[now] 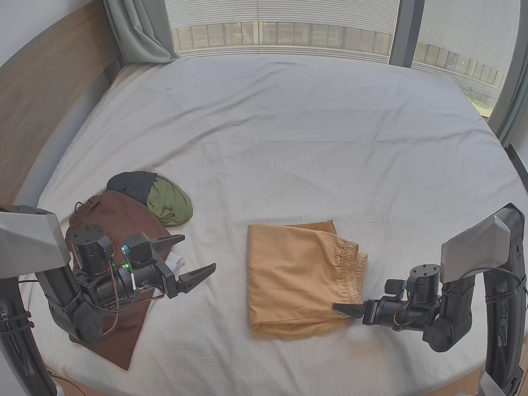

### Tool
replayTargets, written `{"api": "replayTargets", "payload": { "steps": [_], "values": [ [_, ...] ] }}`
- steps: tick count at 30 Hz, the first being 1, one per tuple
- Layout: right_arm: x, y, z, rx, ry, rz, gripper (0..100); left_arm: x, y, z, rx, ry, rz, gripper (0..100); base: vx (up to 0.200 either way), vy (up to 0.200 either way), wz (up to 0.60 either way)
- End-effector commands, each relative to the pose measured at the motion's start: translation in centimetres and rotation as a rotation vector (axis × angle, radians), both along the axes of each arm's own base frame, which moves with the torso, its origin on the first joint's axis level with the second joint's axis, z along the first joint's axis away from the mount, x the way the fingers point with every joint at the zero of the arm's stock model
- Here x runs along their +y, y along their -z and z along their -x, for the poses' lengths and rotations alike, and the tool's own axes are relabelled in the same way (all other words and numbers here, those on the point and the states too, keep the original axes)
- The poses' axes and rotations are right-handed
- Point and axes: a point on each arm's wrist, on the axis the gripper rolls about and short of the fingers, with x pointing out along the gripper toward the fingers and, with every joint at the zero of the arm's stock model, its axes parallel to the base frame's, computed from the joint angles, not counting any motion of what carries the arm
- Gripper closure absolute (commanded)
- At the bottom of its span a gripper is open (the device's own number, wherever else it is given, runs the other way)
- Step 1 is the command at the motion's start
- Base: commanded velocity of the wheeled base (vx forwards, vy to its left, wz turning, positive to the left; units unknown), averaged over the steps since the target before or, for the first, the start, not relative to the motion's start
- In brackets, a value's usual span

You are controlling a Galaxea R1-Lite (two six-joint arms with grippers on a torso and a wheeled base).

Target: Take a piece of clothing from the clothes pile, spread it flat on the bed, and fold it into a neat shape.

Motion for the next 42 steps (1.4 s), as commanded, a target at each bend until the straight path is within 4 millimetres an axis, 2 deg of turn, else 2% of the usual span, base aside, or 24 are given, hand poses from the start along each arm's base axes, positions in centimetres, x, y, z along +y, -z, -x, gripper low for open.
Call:
{"api": "replayTargets", "payload": {
  "steps": [1, 5, 29, 30, 42],
  "values": [
    [1.25, 0.63, -0.42, 0.025, -0.009, -0.033, 0, 0.01, 0.09, 0.04, 0.003, 0.0, -0.001, 0, 0.0, 0.0, 0.0],
    [1.98, 0.21, -0.72, 0.029, 0.001, -0.072, 0, 0.02, 0.15, 0.06, 0.006, 0.0, -0.002, 0, 0.0, 0.0, 0.0],
    [2.0, 0.32, -0.65, 0.033, 0.002, -0.069, 0, 0.1, 0.47, 0.54, 0.025, 0.01, -0.009, 0, 0.0, 0.0, 0.0],
    [1.99, 0.37, -0.61, 0.035, 0.002, -0.067, 100, 0.11, 0.45, 0.58, 0.025, 0.011, -0.009, 0, 0.0, 0.0, 0.0],
    [2.03, 0.41, -0.59, 0.035, 0.001, -0.067, 100, 0.14, 0.6, 0.73, 0.034, 0.013, -0.01, 0, 0.0, 0.0, 0.0]
  ]
}}
